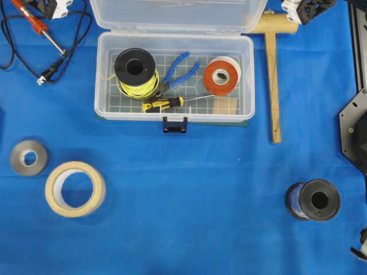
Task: Open the tool box with both arms.
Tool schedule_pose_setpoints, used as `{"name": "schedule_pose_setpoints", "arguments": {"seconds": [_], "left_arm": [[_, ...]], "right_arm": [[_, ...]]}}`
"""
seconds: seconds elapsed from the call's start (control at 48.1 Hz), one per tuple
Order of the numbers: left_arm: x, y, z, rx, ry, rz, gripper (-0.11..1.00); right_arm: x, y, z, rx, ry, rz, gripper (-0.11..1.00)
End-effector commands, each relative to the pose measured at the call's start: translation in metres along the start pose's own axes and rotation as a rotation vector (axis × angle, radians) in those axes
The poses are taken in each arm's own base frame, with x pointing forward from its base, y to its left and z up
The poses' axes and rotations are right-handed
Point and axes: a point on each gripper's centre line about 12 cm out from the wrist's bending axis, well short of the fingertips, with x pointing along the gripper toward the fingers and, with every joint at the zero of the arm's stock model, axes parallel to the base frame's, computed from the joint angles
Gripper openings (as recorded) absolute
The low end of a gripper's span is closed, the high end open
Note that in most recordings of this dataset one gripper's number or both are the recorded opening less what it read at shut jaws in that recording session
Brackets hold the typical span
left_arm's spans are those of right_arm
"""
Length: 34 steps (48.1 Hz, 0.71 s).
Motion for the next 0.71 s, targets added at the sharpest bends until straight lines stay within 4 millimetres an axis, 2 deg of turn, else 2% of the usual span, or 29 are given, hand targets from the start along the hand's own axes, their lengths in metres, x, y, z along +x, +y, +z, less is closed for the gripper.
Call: {"name": "schedule_pose_setpoints", "arguments": {"seconds": [0.0,0.374,0.686], "left_arm": [[0.0,0.002,0.013,0.002,-0.036,0.006,0.92],[0.002,0.016,0.006,0.0,-0.016,0.044,0.92],[-0.005,0.017,-0.003,0.005,0.008,0.05,0.92]], "right_arm": [[0.001,-0.004,0.016,-0.002,-0.041,-0.01,0.84],[0.018,-0.012,0.014,0.006,-0.008,-0.031,0.84],[0.004,-0.021,0.006,0.02,0.0,-0.059,0.84]]}}
